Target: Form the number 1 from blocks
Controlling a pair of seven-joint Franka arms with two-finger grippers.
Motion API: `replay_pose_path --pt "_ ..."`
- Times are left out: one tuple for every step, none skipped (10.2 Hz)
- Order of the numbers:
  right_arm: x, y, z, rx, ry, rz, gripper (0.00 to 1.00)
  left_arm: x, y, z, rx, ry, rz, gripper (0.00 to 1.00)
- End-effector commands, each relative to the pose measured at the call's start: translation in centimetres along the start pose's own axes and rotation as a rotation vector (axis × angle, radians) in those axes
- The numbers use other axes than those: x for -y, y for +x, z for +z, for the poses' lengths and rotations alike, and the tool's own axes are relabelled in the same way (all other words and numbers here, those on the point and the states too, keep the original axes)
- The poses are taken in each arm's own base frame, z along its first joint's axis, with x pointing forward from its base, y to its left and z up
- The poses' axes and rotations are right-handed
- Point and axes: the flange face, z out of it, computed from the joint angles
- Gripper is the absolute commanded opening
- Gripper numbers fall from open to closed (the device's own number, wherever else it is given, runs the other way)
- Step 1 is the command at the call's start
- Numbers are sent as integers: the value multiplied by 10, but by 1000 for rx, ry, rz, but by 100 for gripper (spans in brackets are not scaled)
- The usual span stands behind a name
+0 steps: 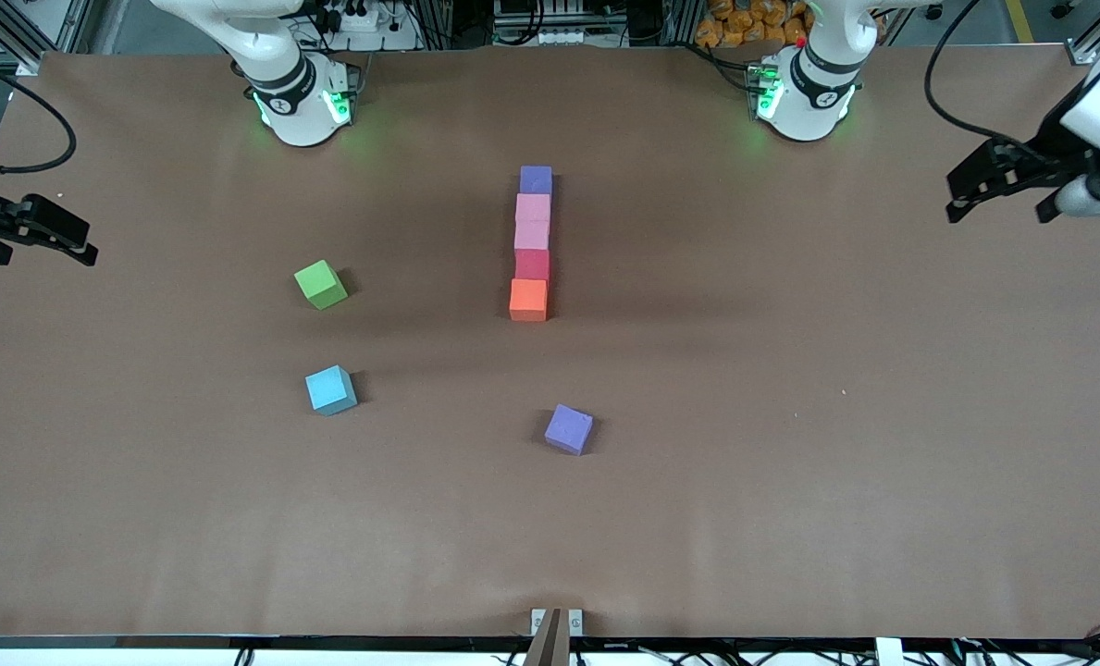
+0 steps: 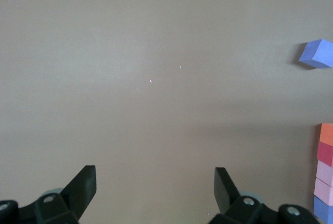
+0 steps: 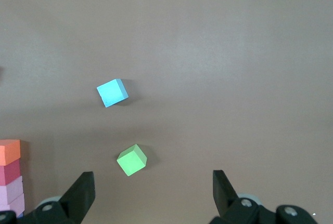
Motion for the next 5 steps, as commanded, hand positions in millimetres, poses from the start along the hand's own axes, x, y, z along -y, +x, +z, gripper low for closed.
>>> replay_pose_path --pt "-3 -5 -3 -3 -1 3 100 6 2 -6 9 -17 55 100" --pt "-3 -5 -2 -1 -1 3 100 11 2 -8 5 -19 69 100" --pt "-3 -5 -2 -1 -1 3 100 12 2 -6 11 -19 71 100" --pt "-3 -5 -2 -1 -1 3 100 11 1 -4 21 -18 71 100" --pt "-4 -5 -3 -1 -1 6 100 7 -2 -3 41 -18 73 100"
